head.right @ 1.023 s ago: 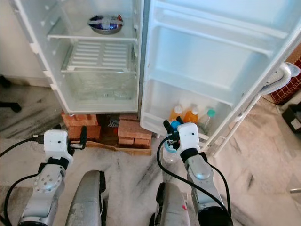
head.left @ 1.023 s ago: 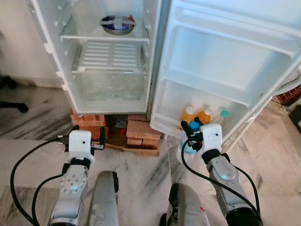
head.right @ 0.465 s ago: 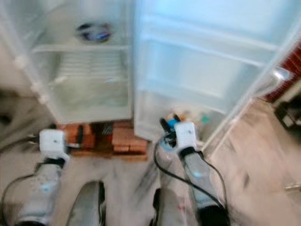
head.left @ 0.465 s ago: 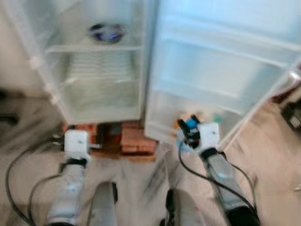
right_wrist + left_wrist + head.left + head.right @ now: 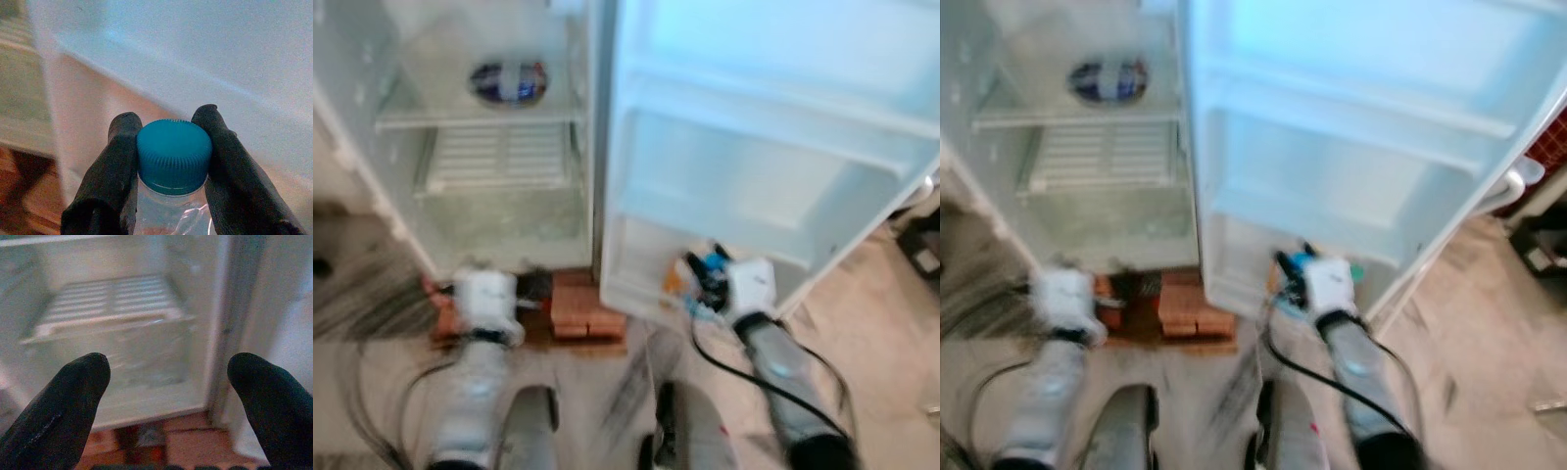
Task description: Restocking fridge
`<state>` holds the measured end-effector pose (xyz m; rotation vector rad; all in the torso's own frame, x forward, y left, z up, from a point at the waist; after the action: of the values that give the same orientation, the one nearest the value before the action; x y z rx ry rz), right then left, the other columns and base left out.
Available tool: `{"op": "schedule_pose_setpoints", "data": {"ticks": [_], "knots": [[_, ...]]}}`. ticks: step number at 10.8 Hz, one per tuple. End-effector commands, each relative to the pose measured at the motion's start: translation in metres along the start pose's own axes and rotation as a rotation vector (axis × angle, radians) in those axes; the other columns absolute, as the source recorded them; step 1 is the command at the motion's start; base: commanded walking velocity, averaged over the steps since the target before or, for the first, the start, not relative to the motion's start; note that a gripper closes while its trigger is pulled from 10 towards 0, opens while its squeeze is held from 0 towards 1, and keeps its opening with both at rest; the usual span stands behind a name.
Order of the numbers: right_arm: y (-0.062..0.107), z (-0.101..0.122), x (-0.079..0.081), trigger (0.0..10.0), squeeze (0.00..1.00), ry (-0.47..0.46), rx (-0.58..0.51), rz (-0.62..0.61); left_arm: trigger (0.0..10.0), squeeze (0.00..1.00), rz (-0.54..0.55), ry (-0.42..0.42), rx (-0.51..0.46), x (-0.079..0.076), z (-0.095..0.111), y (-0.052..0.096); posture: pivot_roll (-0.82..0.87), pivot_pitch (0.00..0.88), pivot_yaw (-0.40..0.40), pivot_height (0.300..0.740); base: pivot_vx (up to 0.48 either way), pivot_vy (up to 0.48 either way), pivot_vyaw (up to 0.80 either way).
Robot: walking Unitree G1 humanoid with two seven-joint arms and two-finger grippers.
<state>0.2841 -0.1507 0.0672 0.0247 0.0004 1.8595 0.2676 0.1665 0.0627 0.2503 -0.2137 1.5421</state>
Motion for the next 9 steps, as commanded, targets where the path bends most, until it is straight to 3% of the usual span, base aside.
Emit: {"op": "schedule_pose_setpoints", "data": {"ticks": [1,3,9], "knots": [[-0.0041,0.0097,0.0060,10.0,0.00,0.013,-0.052,0.024,10.0,0.00,0.011,-0.021,0.017,0.0083,-0.0041,0.0010,0.13,0.105,-0.083,0.621,0.000,0.000,0.80],[-0.0045,0.0108,0.0053,10.0,0.00,-0.002,-0.058,0.022,10.0,0.00,0.012,-0.021,0.018,0.0081,-0.0042,0.0008,0.13,0.105,-0.084,0.621,0.000,0.000,0.79],[-0.0053,0.0124,0.0060,10.0,0.00,-0.050,-0.072,0.019,10.0,0.00,0.004,-0.025,0.023,0.0056,-0.0047,0.0006,0.13,0.108,-0.083,0.602,0.000,0.000,0.00]]}}
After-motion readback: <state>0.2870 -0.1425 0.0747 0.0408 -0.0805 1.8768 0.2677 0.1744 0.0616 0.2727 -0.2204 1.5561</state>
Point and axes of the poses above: a point about 5 cm out from each wrist's last joint towards the gripper, its own y axis pointing back from the gripper into the wrist, its own z axis along the axis of the wrist's last joint, x = y × z, the point moved 1 cm from there along -y, pointing out of the wrist towards the gripper, and after that the axes turned 10 degrees about -y, right-handed, at the moved point
